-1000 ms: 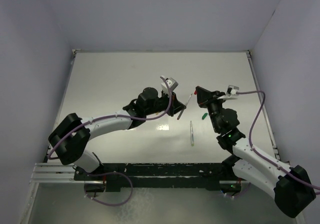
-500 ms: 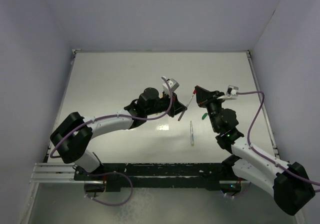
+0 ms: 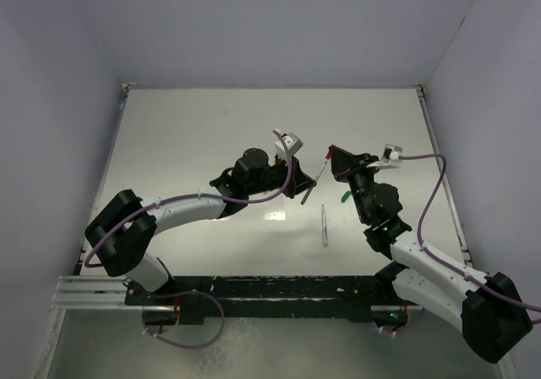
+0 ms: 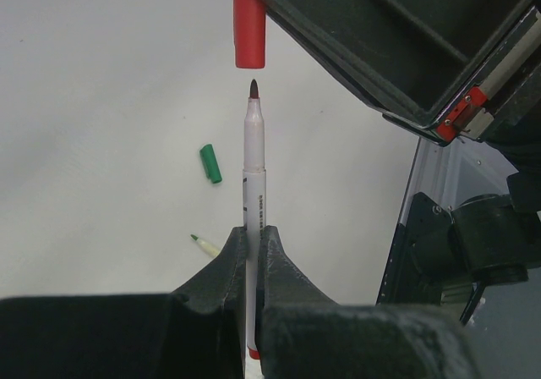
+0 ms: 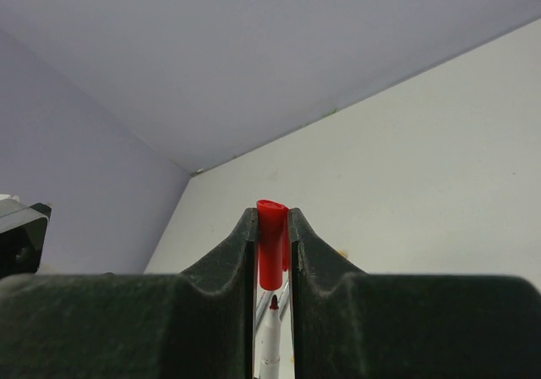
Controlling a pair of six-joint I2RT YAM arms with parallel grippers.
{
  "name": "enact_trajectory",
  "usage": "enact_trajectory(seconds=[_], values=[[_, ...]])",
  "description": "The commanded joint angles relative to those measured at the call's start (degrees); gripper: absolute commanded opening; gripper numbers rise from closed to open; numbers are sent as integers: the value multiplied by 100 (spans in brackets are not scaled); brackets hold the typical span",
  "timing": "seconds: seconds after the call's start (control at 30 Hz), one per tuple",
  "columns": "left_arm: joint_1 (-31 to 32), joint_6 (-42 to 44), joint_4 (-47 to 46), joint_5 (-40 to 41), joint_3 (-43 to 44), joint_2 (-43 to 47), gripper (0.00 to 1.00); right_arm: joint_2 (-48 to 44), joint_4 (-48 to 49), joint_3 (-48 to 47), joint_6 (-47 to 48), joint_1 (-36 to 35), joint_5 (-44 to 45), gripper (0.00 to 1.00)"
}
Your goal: Insert the pens into the pen caps
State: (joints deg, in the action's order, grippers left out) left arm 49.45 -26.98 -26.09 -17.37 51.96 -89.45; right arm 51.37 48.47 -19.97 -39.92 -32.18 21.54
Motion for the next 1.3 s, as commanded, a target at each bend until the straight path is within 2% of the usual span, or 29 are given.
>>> enact_trajectory(seconds=[0.0, 0.73, 1.27], values=[[-41, 9, -314, 10, 42, 127, 0, -72, 340, -50, 28, 19, 118, 0], [-43, -16, -371, 138, 72, 113, 0, -89, 413, 54, 77, 21, 10, 0], [-45, -53, -390, 49, 165, 24, 0, 230, 657, 52, 59, 20, -165, 0]])
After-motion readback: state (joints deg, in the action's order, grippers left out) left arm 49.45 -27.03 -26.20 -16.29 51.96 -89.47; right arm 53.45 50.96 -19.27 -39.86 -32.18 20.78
